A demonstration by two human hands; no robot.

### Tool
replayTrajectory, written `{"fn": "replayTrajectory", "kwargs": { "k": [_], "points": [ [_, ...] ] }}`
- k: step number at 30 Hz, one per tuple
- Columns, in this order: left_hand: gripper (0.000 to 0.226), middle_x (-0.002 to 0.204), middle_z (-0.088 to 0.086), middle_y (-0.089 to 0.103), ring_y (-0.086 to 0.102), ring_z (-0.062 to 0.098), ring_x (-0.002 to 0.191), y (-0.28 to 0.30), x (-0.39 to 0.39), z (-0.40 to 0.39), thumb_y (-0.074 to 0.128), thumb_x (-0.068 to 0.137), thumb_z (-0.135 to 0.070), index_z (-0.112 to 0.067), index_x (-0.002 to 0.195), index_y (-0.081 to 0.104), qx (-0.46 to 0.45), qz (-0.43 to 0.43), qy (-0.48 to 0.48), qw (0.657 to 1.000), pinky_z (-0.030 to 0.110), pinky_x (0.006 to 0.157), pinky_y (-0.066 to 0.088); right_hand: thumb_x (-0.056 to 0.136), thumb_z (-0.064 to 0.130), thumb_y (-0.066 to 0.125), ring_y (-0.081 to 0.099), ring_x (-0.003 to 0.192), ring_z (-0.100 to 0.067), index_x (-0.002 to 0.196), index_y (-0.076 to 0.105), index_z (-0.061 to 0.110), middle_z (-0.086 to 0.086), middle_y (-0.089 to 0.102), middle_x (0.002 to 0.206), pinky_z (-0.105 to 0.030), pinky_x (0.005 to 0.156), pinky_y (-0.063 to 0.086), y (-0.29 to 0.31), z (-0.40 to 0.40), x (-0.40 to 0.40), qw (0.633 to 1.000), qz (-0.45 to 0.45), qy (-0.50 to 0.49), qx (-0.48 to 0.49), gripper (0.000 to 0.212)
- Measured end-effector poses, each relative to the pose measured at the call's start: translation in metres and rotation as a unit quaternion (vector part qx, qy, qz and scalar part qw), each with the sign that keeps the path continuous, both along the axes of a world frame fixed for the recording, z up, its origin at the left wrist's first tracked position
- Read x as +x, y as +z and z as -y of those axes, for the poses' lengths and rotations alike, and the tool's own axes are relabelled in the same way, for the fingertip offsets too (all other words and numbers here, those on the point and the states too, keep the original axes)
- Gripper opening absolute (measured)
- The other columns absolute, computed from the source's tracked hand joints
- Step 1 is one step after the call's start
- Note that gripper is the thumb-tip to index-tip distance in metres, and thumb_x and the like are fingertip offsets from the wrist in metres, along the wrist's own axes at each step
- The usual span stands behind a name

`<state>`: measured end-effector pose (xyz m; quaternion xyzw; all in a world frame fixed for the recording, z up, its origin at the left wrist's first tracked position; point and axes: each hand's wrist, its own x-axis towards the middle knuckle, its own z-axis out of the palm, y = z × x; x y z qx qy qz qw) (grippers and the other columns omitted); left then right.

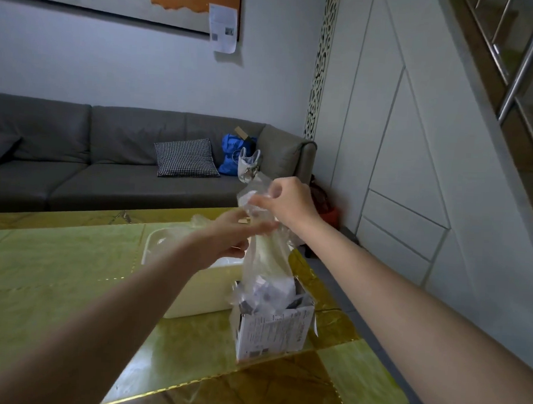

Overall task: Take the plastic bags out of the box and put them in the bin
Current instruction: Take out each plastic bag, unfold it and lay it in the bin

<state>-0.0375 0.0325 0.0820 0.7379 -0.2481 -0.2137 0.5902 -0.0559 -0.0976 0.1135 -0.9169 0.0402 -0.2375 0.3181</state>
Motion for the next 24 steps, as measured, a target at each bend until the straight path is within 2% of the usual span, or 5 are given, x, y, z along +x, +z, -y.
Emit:
{"fn": "replayTrajectory", "kwargs": {
  "k": [3, 8, 11, 19, 24],
  "points": [
    [0.007, 0.046, -0.008, 0.045, 0.032, 0.005, 0.041, -0.011, 0.014, 0.001, 0.064, 0.083, -0.005, -0.010, 0.087, 0.061, -0.027, -0.009, 0.095, 0.995, 0.014, 0.036, 0.031, 0.079, 0.043, 0.071, 0.062, 0.090, -0.022, 0.097, 0.064, -0.002, -0.012, 0.066, 0.095, -0.035, 0.081, 0.051, 0.004, -0.007, 0.002, 0.993, -0.052, 0.064, 0.088, 0.049],
    [0.010, 0.063, -0.001, 0.059, 0.038, 0.004, 0.042, -0.013, 0.045, -0.045, 0.058, 0.087, -0.011, -0.004, 0.090, 0.065, -0.078, -0.057, 0.128, 0.987, 0.014, 0.038, 0.035, 0.070, 0.040, 0.075, 0.058, 0.111, -0.023, 0.135, 0.045, 0.002, -0.012, 0.057, 0.127, -0.037, 0.092, 0.051, 0.009, 0.000, 0.010, 0.934, -0.102, 0.147, 0.308, 0.081],
    [0.008, 0.048, -0.004, 0.056, 0.034, 0.001, 0.032, -0.004, 0.060, -0.069, 0.055, 0.088, -0.007, -0.005, 0.086, 0.063, -0.109, -0.061, 0.134, 0.983, 0.011, 0.031, 0.028, 0.080, 0.021, 0.071, 0.067, 0.069, -0.010, 0.128, 0.051, -0.001, -0.006, 0.063, 0.100, -0.022, 0.050, 0.053, 0.008, -0.002, 0.025, 0.900, -0.127, 0.168, 0.382, 0.057],
    [0.012, 0.070, 0.008, 0.057, 0.043, 0.009, 0.045, -0.010, 0.110, -0.116, 0.059, 0.086, -0.005, -0.001, 0.096, 0.064, 0.056, -0.001, 0.332, 0.942, 0.016, 0.038, 0.036, 0.079, -0.005, 0.068, 0.055, 0.053, -0.011, 0.083, 0.058, 0.006, -0.007, 0.063, 0.077, -0.019, 0.046, 0.046, -0.032, -0.010, 0.100, 0.881, -0.138, 0.117, 0.436, 0.016],
    [0.028, 0.107, 0.019, 0.058, 0.057, 0.030, 0.092, -0.018, 0.129, -0.105, 0.055, 0.087, -0.008, 0.000, 0.114, 0.059, 0.212, 0.291, 0.432, 0.827, 0.036, 0.077, 0.044, 0.078, -0.002, 0.073, 0.049, 0.054, -0.009, 0.098, 0.058, 0.003, -0.006, 0.057, 0.081, -0.018, 0.047, 0.039, -0.072, 0.000, 0.123, 0.921, -0.186, 0.030, 0.340, 0.025]
  ]
}}
